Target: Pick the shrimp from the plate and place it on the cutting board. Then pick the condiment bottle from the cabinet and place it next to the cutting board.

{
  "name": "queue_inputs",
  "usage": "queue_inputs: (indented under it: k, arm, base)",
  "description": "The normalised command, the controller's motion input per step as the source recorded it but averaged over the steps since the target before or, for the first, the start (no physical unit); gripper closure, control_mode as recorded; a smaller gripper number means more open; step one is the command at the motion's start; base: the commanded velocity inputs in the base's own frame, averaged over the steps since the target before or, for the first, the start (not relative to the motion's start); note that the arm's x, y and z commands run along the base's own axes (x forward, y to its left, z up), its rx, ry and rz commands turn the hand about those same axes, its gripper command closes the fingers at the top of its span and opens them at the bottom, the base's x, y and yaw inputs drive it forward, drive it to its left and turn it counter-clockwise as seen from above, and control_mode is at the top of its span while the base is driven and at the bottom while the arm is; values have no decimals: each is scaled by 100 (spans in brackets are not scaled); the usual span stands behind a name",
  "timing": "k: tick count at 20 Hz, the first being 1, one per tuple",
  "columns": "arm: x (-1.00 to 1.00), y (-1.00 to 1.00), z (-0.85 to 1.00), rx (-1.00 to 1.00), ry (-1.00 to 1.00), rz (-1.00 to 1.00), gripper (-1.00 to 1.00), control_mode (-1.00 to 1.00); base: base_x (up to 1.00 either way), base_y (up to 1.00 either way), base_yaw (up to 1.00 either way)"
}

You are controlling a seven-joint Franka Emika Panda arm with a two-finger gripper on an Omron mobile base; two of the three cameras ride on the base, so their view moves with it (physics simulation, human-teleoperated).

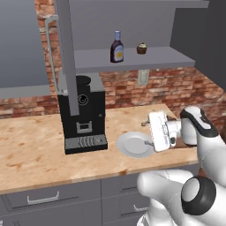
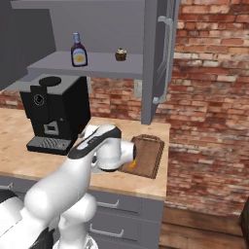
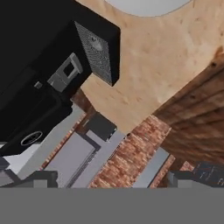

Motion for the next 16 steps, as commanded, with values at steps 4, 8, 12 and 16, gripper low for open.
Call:
queue_inputs:
  k: [4, 8, 12, 16]
  arm:
    - [1, 20, 16, 24, 21, -11, -100, -100]
    - [0, 22, 31, 19, 17, -13, -100, -100]
    - [0, 26, 39, 14, 14, -13, -100, -100]
    - [0, 27, 40, 10, 13, -13, -100, -100]
  base:
    - [0, 0, 0]
    - [0, 0, 0]
    - [0, 0, 0]
    - [0, 0, 0]
